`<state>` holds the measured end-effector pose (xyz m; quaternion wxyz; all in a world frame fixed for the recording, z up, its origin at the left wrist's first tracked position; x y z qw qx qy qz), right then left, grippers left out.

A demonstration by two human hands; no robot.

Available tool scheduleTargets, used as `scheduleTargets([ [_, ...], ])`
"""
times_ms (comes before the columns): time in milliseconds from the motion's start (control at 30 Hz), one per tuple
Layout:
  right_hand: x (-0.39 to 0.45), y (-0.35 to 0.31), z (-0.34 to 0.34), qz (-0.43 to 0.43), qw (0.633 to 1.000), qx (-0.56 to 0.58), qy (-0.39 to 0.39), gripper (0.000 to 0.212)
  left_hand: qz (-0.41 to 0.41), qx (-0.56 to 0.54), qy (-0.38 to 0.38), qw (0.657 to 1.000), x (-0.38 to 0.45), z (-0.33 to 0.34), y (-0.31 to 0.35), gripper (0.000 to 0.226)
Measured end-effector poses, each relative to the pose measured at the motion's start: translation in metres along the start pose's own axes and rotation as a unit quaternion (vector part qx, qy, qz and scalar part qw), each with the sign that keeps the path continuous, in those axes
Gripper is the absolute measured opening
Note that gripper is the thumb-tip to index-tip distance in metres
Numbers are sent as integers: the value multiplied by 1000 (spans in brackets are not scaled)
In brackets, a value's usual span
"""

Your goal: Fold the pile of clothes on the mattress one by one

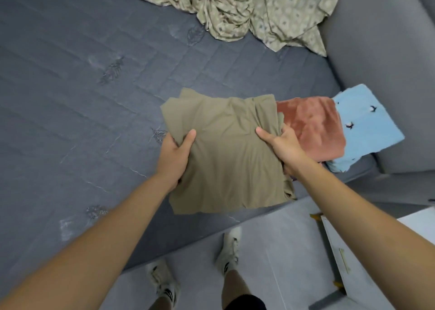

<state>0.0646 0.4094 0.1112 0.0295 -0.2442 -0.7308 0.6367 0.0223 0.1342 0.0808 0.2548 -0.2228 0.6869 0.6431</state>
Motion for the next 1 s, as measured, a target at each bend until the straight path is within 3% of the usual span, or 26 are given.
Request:
scheduleTargets([
  [133,47,58,0,8,994,-104,-37,30,-13,23,47,999,40,26,-26,24],
  [233,63,99,8,-18,953,-288,-88,67,-31,79,114,990,67,27,-56,34],
  [300,63,106,10,-118,915,-378,-76,85,-27,138,188,972,70,27,-63,48],
  [333,61,101,11,-192,879,-431,-60,87,-15,181,235,955,66,27,-60,61],
  [400,51,90,18,-319,803,-501,-54,79,53,288,313,904,47,32,-47,86],
  [433,45,88,24,-361,783,-501,-67,72,110,344,322,875,38,39,-40,88],
  [533,34,97,45,-417,768,-462,-152,59,248,501,207,803,30,69,-49,67],
  [600,38,117,54,-402,753,-479,-205,59,226,564,156,778,42,78,-76,63],
  [667,47,133,58,-394,737,-503,-221,60,192,593,152,767,56,81,-97,66],
  [800,54,150,58,-400,716,-527,-223,62,201,623,166,738,68,88,-110,67],
  [900,50,148,57,-400,715,-530,-220,62,201,622,168,737,64,89,-108,67],
  [1000,36,129,39,-389,740,-505,-216,63,223,621,162,733,37,87,-96,66],
])
Point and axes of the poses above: each hand's wrist, its own x-axis towards the middle knuckle, its own z-axis out of the palm, y = z × x, the point moved 4 cm from there along x, towards the middle knuckle, and after that the axes turned 14 degrees about -z, right-handed, at the moved point
